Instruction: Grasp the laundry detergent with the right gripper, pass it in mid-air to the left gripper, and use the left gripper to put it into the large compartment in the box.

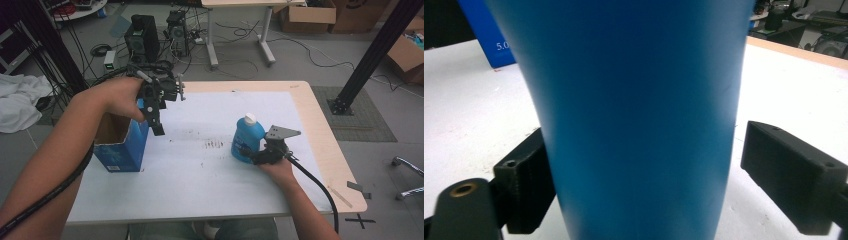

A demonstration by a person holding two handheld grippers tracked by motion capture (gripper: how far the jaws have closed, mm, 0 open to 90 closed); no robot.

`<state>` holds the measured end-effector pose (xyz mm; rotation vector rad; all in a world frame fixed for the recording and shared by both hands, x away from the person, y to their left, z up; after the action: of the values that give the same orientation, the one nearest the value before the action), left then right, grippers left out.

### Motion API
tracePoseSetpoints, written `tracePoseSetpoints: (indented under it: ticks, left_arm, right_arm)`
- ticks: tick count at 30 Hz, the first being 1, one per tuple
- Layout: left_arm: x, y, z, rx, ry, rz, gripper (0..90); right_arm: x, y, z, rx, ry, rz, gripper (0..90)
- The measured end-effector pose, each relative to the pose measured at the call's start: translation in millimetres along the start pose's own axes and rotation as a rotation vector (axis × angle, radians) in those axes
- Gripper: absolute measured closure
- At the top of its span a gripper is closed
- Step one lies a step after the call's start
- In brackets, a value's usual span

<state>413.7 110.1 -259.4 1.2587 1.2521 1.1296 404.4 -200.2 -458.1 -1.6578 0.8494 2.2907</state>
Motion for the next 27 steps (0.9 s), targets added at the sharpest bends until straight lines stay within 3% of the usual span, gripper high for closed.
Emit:
tracePoseSetpoints:
  ticks: [27]
  left_arm:
    - [0.6, -4.8, 1.2, 0.008, 0.002, 0.0, 0.1]
  right_arm:
    - [1.2, -1.5, 3.5, 0.004, 0.023, 0.006, 29.7]
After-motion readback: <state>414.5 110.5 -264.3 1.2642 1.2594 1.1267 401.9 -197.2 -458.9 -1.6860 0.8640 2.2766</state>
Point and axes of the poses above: each handheld gripper's, and its own axes: y roughly backward along the jaws, x roughly out of its underside, z roughly to its left, the point moved 4 cm from there along -y, roughly forward along the jaws, and after that the axes turned 9 degrees about -y, right-handed, at the moved point
